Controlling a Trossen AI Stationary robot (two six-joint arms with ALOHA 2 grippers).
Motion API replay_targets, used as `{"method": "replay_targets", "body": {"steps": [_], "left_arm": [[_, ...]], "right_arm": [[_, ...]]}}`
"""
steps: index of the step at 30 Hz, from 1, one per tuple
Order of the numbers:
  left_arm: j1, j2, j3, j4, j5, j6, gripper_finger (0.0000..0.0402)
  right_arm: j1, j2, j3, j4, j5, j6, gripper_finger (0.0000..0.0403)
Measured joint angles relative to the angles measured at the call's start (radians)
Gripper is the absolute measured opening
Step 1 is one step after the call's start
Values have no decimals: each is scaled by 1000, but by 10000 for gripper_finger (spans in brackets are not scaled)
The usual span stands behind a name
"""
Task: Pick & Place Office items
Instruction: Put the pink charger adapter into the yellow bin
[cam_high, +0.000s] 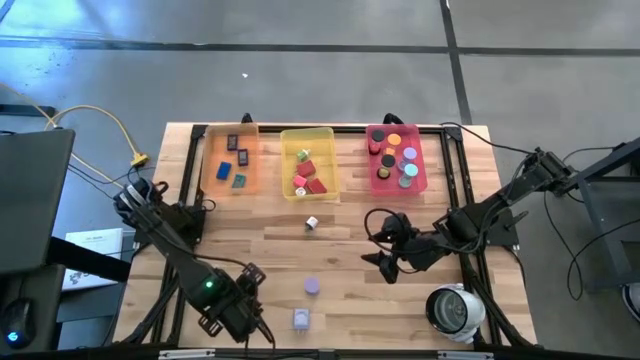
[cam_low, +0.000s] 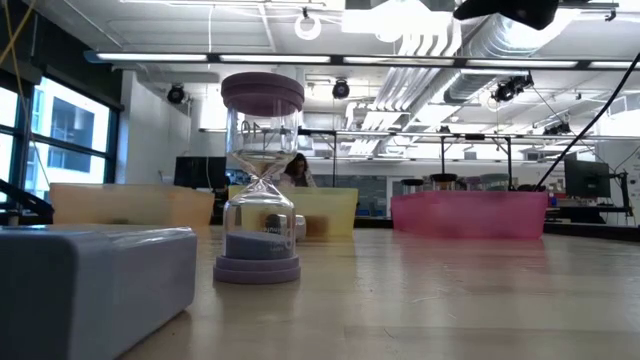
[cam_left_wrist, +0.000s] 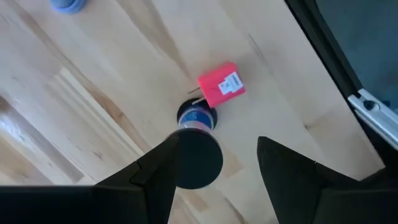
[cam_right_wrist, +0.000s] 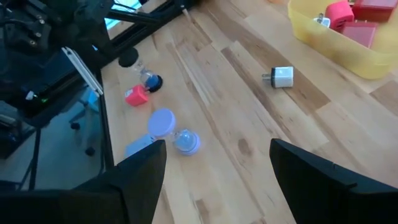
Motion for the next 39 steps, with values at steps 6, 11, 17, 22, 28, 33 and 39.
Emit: {"method": "replay_targets", "body": {"steps": [6, 11, 17, 22, 28, 33, 39], "left_arm": [[-21, -3, 0, -16, -1, -30, 207], [-29, -3, 0, -17, -10, -31, 207], [-27, -3, 0, -9, -53, -28, 207], [-29, -3, 0, -11, -42, -212, 207], [-33, -3, 0, -48, 26, -513, 207], [-34, -3, 0, 13, 106, -652, 207], [-33, -3, 0, 168, 101, -827, 207]], "right_arm": [[0, 0, 0, 70, 0, 1, 277], [0, 0, 0, 135, 11, 1, 277], [0, 0, 0, 174, 11, 5, 277], [0, 0, 0, 172, 12, 27, 277], [0, 0, 0, 172, 15, 26, 277], [0, 15, 0, 168, 11, -29, 277], [0, 44, -1, 153, -55, -147, 277]]}}
